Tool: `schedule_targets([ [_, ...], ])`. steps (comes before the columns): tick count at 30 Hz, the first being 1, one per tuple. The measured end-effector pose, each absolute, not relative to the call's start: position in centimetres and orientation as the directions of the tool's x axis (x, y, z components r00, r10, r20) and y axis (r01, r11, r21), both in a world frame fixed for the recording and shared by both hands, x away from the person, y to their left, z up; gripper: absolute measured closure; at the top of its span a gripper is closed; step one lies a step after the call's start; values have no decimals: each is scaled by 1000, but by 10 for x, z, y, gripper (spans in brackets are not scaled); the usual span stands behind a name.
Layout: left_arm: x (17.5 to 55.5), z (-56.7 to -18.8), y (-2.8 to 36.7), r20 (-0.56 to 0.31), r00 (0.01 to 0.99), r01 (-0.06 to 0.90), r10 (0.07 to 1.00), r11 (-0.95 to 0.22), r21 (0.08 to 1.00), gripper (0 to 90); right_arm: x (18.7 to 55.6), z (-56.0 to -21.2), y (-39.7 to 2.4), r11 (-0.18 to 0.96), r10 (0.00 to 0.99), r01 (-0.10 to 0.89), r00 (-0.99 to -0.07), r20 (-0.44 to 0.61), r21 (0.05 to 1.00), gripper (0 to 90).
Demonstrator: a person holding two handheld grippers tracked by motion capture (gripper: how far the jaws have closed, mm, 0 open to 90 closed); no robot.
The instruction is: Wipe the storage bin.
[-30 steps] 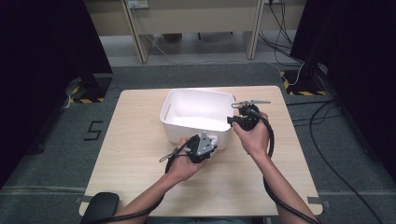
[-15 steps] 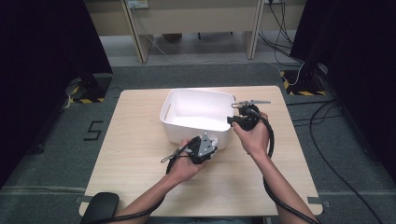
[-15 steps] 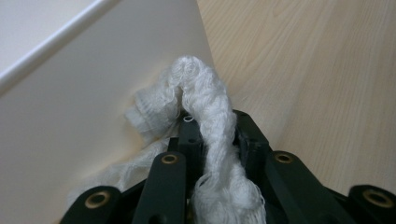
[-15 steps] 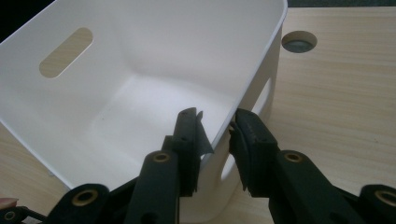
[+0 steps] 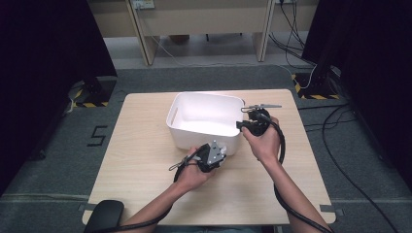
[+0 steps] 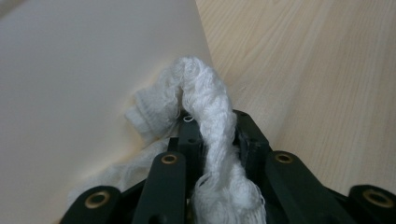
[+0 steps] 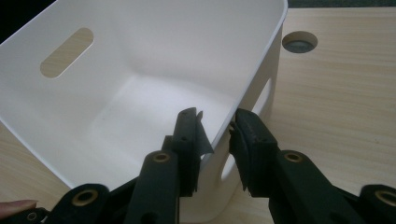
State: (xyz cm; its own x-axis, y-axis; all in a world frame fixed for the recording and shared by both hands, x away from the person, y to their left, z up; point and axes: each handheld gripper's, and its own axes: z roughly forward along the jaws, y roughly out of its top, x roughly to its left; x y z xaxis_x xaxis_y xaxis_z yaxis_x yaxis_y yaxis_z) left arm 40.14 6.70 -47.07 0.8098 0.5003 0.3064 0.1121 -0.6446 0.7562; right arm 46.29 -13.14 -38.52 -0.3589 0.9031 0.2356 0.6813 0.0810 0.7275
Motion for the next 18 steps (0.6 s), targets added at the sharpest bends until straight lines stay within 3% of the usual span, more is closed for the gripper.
schedule_targets([
  [18, 406, -481, 66, 293, 817, 133, 496, -658, 741, 755, 463, -385, -131, 85, 902, 680, -363, 233, 729, 713],
])
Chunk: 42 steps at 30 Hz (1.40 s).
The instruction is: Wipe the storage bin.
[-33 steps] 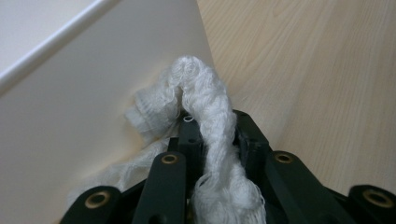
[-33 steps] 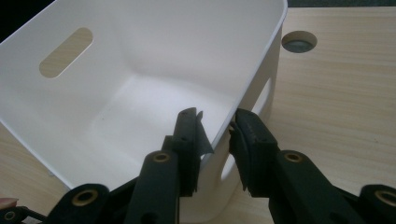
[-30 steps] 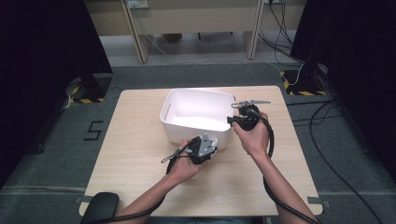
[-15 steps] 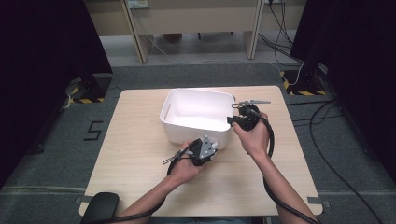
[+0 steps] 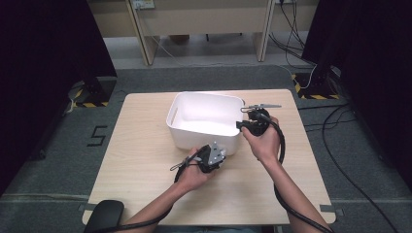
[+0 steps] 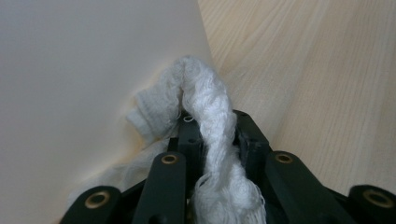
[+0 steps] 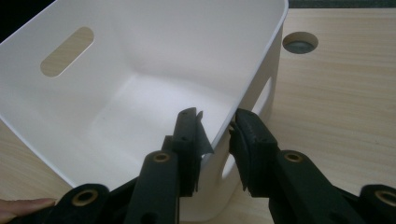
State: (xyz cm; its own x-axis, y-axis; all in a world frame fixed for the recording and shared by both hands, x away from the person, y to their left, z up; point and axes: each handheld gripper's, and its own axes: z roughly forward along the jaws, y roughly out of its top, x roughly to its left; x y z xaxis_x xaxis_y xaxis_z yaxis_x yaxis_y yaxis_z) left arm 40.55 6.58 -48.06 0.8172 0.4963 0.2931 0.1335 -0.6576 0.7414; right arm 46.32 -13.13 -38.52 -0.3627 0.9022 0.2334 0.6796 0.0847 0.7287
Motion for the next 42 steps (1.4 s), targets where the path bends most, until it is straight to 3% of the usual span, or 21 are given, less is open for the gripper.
schedule_targets([
  [24, 405, -480, 53, 288, 826, 128, 484, -659, 742, 755, 463, -385, -132, 82, 900, 681, -364, 240, 728, 713],
  [42, 401, -459, 55, 292, 816, 111, 499, -632, 767, 755, 463, -385, -132, 79, 901, 683, -361, 241, 726, 714],
])
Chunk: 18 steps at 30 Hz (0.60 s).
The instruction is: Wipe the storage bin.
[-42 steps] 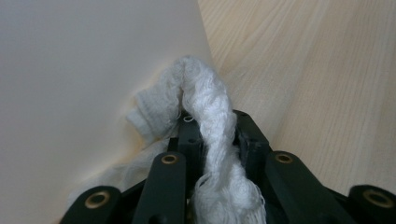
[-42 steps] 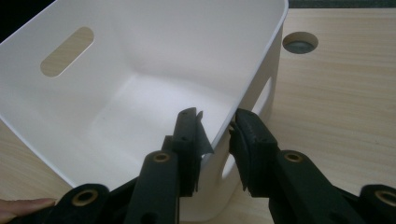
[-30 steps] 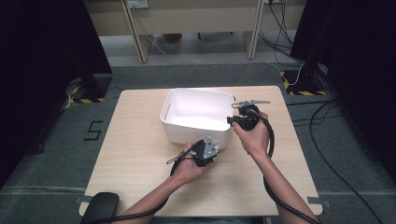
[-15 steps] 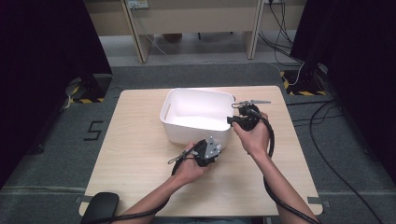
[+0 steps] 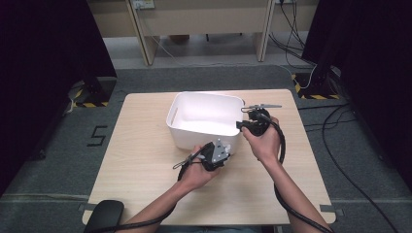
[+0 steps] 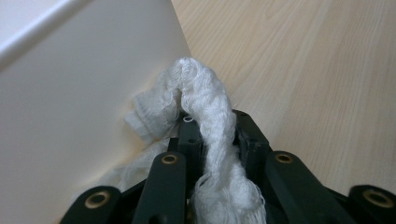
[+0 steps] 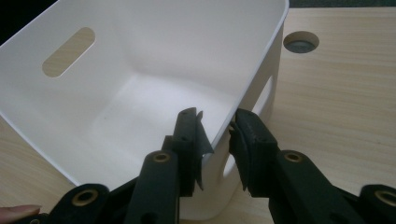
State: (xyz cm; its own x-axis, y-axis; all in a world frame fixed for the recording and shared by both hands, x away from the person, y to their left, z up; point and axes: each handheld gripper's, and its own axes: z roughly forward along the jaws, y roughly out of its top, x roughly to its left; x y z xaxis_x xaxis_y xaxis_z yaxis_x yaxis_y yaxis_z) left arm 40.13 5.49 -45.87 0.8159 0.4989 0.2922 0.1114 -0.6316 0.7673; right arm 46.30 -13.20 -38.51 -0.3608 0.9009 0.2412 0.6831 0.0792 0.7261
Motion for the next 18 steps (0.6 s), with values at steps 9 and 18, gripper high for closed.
schedule_targets([
  [9, 399, -446, 56, 291, 810, 104, 510, -612, 784, 755, 463, -385, -132, 77, 901, 682, -360, 242, 727, 713],
  [18, 398, -438, 55, 297, 810, 92, 506, -609, 788, 755, 463, -385, -132, 78, 902, 682, -359, 240, 727, 713],
])
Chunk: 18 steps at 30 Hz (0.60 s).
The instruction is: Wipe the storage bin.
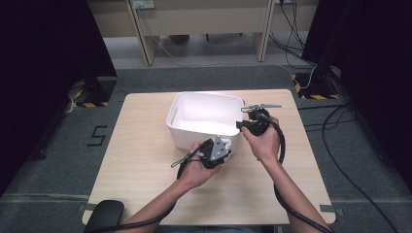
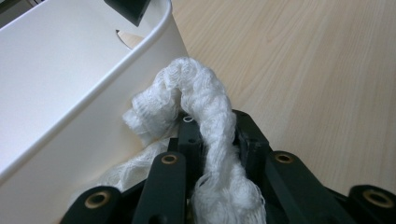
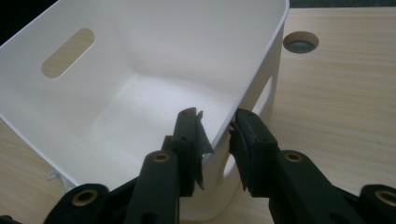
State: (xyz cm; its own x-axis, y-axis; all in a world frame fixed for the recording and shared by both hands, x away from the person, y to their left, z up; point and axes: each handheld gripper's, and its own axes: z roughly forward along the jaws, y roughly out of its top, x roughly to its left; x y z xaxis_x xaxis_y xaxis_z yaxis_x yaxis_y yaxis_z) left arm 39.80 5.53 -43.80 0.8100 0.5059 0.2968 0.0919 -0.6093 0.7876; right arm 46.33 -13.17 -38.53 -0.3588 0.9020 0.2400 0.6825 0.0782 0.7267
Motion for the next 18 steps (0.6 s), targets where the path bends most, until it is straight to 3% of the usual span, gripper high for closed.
schedule_targets([
  [18, 398, -430, 52, 304, 811, 83, 499, -613, 785, 755, 463, -386, -132, 74, 902, 682, -357, 243, 728, 713],
])
